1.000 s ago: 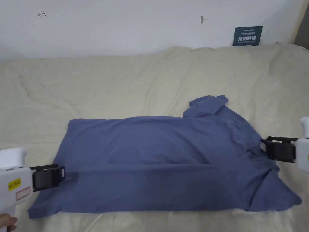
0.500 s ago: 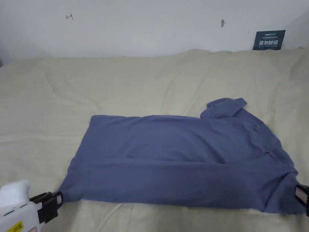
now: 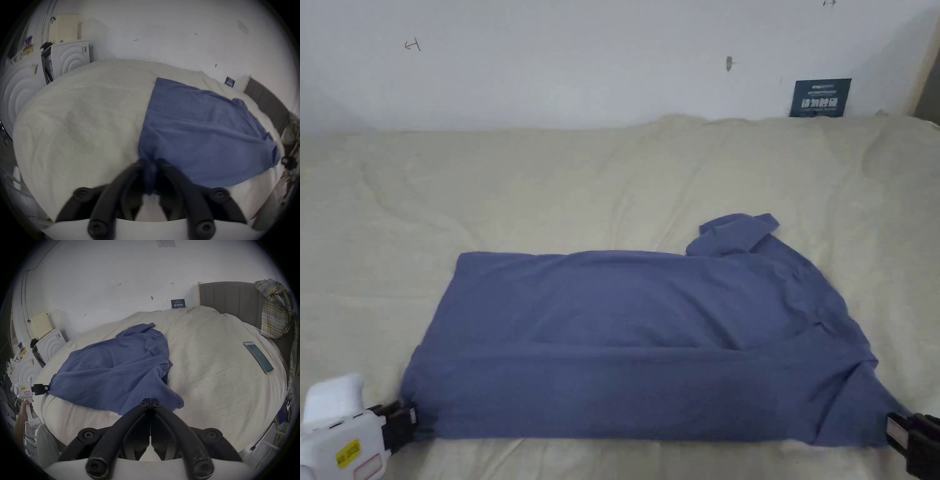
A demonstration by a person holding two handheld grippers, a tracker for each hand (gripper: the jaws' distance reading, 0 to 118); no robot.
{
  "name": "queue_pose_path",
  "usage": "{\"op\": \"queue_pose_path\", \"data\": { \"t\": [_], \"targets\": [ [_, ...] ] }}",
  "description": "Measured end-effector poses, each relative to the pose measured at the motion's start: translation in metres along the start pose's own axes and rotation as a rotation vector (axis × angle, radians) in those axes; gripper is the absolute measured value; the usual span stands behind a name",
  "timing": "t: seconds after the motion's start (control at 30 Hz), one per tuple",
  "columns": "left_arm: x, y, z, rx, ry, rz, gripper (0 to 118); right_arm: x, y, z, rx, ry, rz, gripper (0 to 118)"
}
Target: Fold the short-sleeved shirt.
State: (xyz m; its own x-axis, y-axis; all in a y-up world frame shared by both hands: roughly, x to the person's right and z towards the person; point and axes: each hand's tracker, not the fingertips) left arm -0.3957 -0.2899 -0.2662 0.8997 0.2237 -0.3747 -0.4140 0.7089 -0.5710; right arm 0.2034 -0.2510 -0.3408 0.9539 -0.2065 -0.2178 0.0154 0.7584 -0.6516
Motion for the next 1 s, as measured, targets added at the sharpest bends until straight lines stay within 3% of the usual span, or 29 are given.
{"op": "queue_pose_path", "data": {
  "t": [0.1, 0.13, 0.17, 0.2, 0.23, 0.27, 0.43, 0.5, 0.57, 0.63, 0.67, 0.7, 0.73, 0.8, 0.87, 0.93, 1.0],
  "targets": [
    [0.007, 0.003, 0.006, -0.026, 0.029, -0.032, 6, 0.001, -0.002, 0.000, -0.011, -0.004, -0.002, 1],
    [0.010, 0.005, 0.008, -0.021, 0.030, -0.045, 6, 0.001, -0.002, -0.001, -0.011, -0.014, 0.004, 10],
    [0.012, 0.007, 0.010, -0.029, 0.024, -0.072, 6, 0.001, -0.002, -0.001, -0.006, -0.025, 0.008, 32],
    [0.016, 0.008, 0.013, -0.029, 0.027, -0.083, 6, 0.005, 0.002, -0.003, -0.010, -0.025, 0.015, 73],
    [0.019, 0.011, 0.017, -0.010, 0.038, -0.114, 6, 0.009, 0.005, -0.007, -0.023, -0.033, 0.026, 97],
    [0.021, 0.015, 0.020, -0.016, 0.039, -0.137, 6, 0.003, 0.005, -0.008, -0.048, -0.056, 0.036, 100],
    [0.032, 0.025, 0.039, 0.018, 0.030, -0.160, 6, 0.014, 0.011, -0.030, -0.050, -0.099, 0.046, 100],
    [0.035, 0.027, 0.042, 0.027, 0.035, -0.169, 6, 0.014, 0.012, -0.045, -0.086, -0.086, 0.039, 100],
    [0.035, 0.027, 0.041, 0.023, 0.034, -0.169, 6, 0.016, 0.010, -0.065, -0.114, -0.003, 0.032, 100],
    [0.037, 0.025, 0.040, 0.014, 0.034, -0.168, 6, 0.006, 0.006, -0.082, -0.144, -0.052, 0.104, 96],
    [0.037, 0.025, 0.040, 0.011, 0.037, -0.168, 6, -0.001, 0.003, -0.087, -0.142, -0.145, 0.177, 92],
    [0.037, 0.025, 0.039, 0.002, 0.033, -0.169, 6, -0.006, 0.002, -0.085, -0.118, -0.112, 0.212, 84],
    [0.037, 0.024, 0.038, -0.001, 0.035, -0.171, 6, -0.006, 0.003, -0.078, -0.088, -0.104, 0.210, 65],
    [0.037, 0.024, 0.038, -0.014, 0.039, -0.181, 6, -0.011, 0.006, -0.064, -0.061, -0.077, 0.172, 3],
    [0.037, 0.024, 0.039, -0.014, 0.040, -0.182, 6, -0.017, 0.009, -0.062, -0.123, -0.010, 0.152, 3],
    [0.035, 0.023, 0.043, -0.012, 0.035, -0.174, 6, -0.020, 0.005, -0.062, -0.103, -0.069, 0.213, 3],
    [0.034, 0.020, 0.051, -0.009, 0.020, -0.173, 6, -0.019, 0.006, -0.051, -0.100, -0.064, 0.202, 3]
  ]
}}
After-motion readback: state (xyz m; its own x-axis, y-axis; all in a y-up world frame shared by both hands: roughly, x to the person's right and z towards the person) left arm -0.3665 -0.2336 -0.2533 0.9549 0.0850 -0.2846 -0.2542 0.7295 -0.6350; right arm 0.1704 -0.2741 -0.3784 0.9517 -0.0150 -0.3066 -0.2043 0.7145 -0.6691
